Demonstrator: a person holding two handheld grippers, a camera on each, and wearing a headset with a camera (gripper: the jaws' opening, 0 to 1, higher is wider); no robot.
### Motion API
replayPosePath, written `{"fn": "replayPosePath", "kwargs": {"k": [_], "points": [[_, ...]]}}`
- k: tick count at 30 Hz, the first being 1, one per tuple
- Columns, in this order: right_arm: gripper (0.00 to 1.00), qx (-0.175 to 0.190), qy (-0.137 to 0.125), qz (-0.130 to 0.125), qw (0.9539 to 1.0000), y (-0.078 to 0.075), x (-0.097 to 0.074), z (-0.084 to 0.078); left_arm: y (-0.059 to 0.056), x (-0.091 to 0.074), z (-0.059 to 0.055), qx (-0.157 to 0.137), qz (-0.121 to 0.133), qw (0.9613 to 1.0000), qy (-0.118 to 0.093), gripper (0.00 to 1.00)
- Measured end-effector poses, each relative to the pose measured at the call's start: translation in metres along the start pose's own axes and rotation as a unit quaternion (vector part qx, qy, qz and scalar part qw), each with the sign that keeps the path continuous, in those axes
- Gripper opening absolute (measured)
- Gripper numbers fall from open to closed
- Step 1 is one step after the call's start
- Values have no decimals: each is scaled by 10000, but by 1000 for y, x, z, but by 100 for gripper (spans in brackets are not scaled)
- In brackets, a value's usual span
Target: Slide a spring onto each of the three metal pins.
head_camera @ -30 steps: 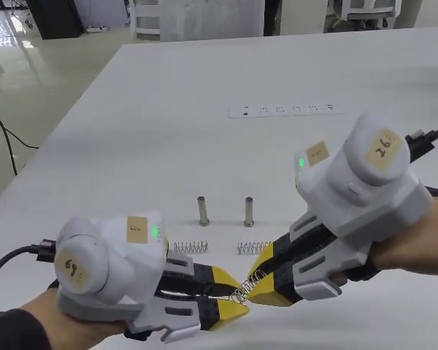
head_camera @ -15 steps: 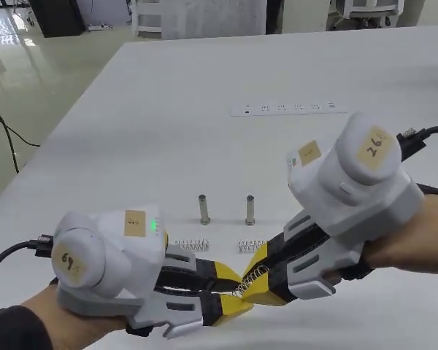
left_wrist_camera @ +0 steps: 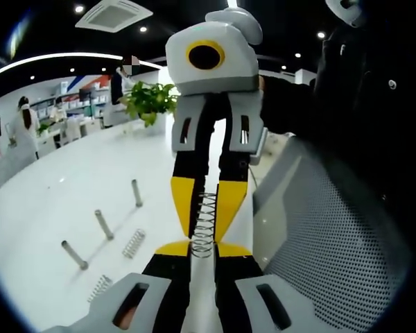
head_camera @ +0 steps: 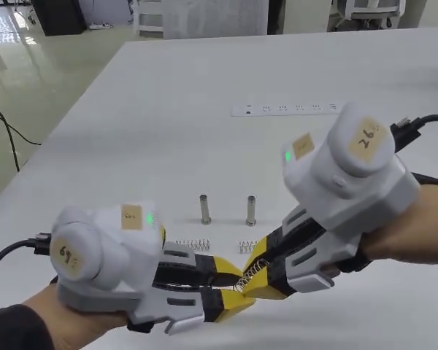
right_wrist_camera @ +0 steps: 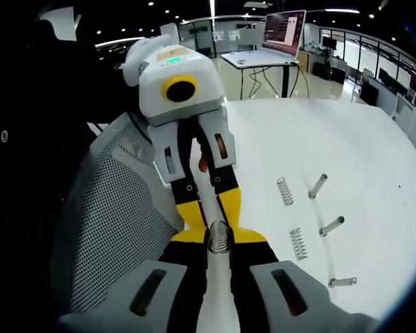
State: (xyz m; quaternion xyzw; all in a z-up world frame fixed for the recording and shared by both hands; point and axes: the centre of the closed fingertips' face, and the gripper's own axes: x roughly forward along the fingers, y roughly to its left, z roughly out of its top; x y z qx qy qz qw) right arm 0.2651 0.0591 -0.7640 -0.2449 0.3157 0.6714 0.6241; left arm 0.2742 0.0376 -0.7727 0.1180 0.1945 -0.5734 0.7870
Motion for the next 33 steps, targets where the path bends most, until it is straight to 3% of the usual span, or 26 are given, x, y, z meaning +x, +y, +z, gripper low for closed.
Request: {"fn": "replayPosePath", "kwargs": {"k": [15, 33], "points": [[8, -16, 180, -148, 9997, -10, -10, -7, 7, -4, -3, -219, 154, 9996, -41, 17], [8, 108, 330, -439, 9984, -27, -32, -23, 24, -15, -2, -599, 519, 9965, -246, 35]]}}
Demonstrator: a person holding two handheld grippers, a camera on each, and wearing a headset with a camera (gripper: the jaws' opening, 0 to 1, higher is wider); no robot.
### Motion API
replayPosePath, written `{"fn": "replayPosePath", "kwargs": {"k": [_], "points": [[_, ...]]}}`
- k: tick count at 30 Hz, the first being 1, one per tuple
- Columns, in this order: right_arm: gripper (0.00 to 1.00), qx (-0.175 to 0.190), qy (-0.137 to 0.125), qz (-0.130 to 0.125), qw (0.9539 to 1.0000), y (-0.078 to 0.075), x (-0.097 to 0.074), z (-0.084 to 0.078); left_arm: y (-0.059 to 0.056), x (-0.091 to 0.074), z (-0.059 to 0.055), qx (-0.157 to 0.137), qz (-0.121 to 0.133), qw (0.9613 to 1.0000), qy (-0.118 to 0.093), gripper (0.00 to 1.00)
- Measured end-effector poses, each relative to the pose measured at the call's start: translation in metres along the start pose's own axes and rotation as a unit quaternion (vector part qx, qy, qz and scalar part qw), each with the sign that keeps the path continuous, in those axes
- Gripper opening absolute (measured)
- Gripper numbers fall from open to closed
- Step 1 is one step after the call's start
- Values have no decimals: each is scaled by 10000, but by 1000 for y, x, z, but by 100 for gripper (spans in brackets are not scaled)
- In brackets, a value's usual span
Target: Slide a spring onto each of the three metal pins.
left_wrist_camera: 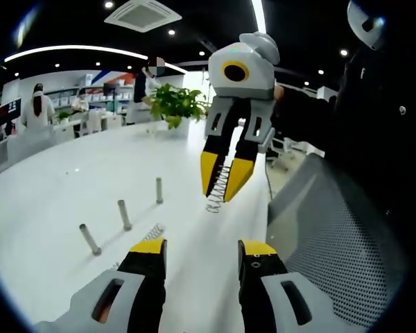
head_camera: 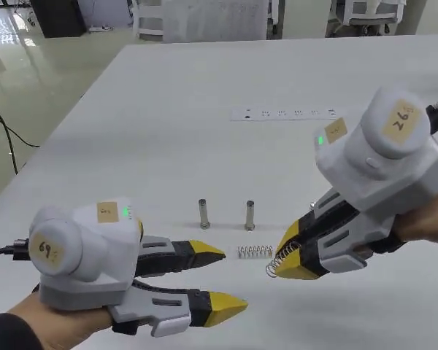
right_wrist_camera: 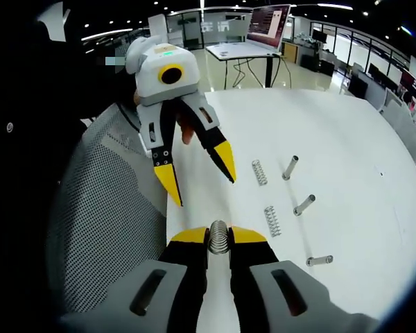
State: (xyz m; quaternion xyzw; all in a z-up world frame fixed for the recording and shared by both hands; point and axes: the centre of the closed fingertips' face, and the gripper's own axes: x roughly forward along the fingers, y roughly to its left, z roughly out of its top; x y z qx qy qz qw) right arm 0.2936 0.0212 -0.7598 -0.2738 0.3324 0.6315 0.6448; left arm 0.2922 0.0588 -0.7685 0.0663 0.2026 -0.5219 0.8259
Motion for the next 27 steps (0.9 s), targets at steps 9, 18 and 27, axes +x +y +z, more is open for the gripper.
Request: {"fn": "replayPosePath", "kwargs": {"k": [9, 18, 27], "points": [[8, 44, 75, -153, 9998, -11, -11, -7, 11, -5, 0, -149, 227, 9996, -85, 44], [8, 17, 187, -276, 9994, -21, -21, -11, 17, -11, 0, -262, 390, 9988, -145, 49], [8, -15, 341, -392, 9986, -29, -30, -17, 20, -15, -1, -338, 534, 9978, -173, 53]]}}
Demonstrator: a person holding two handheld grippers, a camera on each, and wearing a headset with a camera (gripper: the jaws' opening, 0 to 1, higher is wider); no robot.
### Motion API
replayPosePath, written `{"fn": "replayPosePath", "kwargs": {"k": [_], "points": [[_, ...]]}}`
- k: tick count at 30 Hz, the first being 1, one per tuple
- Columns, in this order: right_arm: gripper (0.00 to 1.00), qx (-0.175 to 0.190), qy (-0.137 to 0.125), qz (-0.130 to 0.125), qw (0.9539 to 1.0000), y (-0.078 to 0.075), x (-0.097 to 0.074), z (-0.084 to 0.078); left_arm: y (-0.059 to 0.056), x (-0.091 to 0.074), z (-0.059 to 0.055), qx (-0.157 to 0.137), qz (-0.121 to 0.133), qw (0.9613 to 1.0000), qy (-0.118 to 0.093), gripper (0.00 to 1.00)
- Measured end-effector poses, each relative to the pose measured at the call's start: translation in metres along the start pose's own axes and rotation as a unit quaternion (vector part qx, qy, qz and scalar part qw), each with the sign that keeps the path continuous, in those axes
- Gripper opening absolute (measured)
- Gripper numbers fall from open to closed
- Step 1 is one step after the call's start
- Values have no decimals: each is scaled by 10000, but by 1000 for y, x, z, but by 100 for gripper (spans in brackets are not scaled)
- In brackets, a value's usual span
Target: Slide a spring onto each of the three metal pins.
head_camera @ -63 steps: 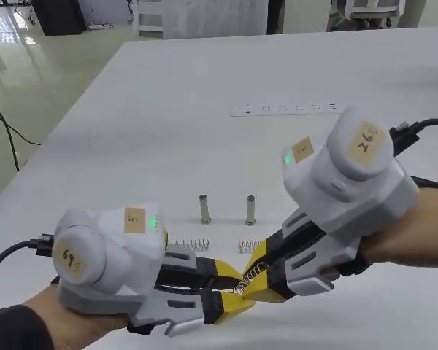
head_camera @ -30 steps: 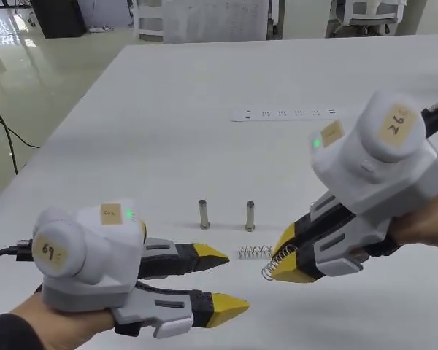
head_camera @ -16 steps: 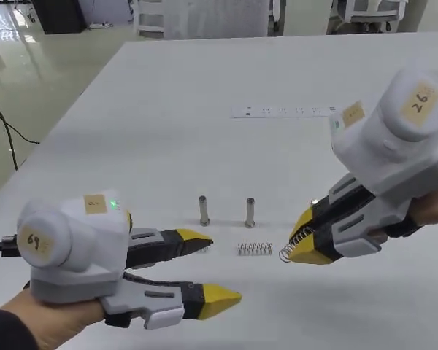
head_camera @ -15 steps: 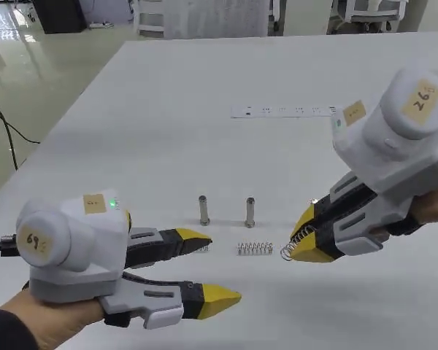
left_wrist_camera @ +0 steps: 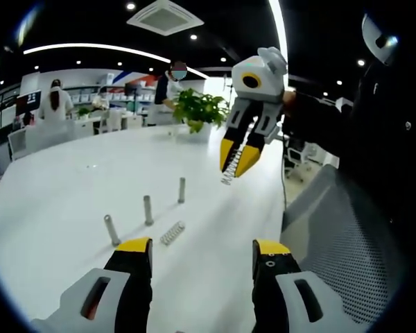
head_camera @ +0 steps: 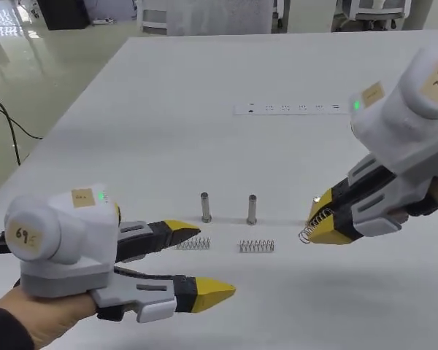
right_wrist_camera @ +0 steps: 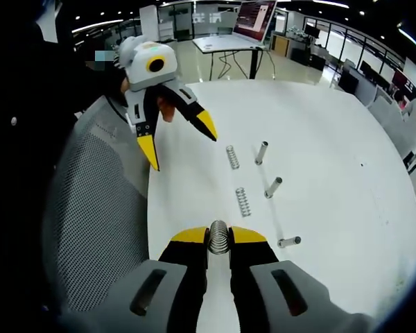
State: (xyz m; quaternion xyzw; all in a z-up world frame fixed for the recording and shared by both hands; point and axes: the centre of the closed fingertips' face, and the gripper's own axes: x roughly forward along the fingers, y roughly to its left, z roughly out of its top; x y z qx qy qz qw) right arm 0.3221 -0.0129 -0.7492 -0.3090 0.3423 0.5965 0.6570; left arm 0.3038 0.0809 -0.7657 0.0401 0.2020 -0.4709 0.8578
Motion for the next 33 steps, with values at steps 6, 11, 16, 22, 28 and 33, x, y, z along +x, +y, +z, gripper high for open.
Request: {"fn": "replayPosePath", "kwargs": {"k": [6, 11, 16, 22, 28, 33], "points": [[8, -65, 137, -113, 9998, -10, -8, -4, 1, -1, 0, -39, 63, 10000, -15, 55], [8, -81, 241, -205, 9995, -21, -15, -8, 3, -2, -2, -72, 125, 9999, -1, 58], [8, -96, 295, -274, 9991, -30, -20, -8, 3, -1, -3, -66, 124, 9999, 38, 60], [8, -144, 436, -296, 9985, -42, -18, -9, 3, -1, -5, -55, 120, 9999, 69, 62], [8, -252, 646, -343, 9970, -54, -18, -10, 3, -1, -6, -49, 108, 9999, 80, 62], [8, -321, 884, -427, 9947, -67, -16, -16, 4, -1, -5, -65, 108, 9999, 50, 62]]}}
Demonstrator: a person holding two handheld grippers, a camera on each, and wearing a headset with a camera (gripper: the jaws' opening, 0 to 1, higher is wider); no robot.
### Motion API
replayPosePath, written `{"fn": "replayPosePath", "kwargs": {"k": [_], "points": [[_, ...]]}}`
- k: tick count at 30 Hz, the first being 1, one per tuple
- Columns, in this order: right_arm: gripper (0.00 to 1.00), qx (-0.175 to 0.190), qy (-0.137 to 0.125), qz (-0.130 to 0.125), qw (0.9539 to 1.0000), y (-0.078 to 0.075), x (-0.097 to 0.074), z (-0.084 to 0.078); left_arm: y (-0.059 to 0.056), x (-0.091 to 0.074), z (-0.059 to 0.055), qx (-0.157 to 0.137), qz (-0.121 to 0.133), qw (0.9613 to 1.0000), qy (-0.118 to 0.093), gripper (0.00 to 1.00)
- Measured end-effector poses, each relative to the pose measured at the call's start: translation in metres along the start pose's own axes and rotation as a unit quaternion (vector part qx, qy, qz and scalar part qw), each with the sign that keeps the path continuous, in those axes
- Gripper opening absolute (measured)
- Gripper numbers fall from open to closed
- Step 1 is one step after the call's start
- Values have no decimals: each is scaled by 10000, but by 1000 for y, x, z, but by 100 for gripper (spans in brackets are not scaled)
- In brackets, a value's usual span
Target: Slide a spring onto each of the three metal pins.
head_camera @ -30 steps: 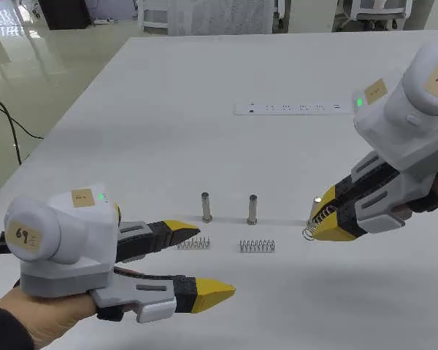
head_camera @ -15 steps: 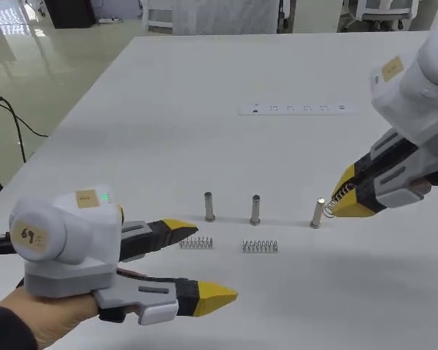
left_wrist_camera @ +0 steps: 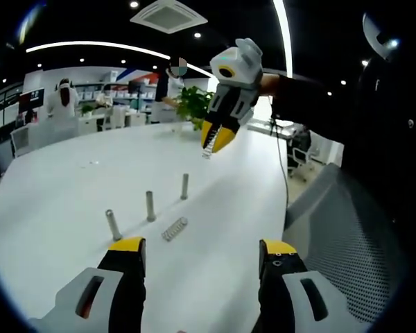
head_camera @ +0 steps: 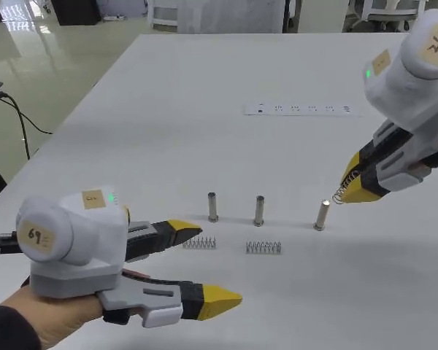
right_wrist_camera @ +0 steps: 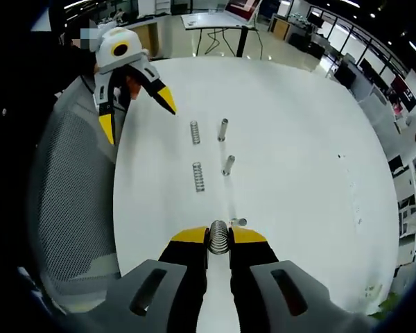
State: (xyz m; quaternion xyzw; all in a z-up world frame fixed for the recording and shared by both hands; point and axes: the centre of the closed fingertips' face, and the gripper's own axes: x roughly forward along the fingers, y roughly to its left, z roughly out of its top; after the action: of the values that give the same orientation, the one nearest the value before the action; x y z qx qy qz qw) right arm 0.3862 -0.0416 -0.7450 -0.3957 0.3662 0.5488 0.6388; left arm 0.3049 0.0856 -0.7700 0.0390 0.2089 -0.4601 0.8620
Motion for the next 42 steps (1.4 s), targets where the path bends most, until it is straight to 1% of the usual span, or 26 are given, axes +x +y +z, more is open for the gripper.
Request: {"fn": "replayPosePath", "kwargs": {"k": [7, 13, 22, 26, 28, 33, 42], "points": [[8, -58, 293, -10, 9996, -15, 13, -6, 0, 0, -1, -4, -23, 10000, 6, 62], [8, -52, 426, 39, 9991, -24, 24, -9, 0, 1, -1, -7, -31, 10000, 15, 61], [8, 13, 522, 68, 9986, -34, 37, -14, 0, 2, -1, -10, -36, 10000, 24, 61], [8, 50, 574, 115, 9983, -36, 43, -16, 0, 2, -2, -3, -40, 10000, 45, 61], [8, 31, 660, 118, 9977, -37, 46, -19, 0, 2, -2, -5, -36, 10000, 43, 61], [8, 94, 647, 190, 9977, -35, 49, -20, 0, 2, -2, -19, -23, 10000, 34, 61], [8, 68, 794, 278, 9964, -33, 59, -25, -1, 3, -4, -28, -23, 10000, 58, 60]]}}
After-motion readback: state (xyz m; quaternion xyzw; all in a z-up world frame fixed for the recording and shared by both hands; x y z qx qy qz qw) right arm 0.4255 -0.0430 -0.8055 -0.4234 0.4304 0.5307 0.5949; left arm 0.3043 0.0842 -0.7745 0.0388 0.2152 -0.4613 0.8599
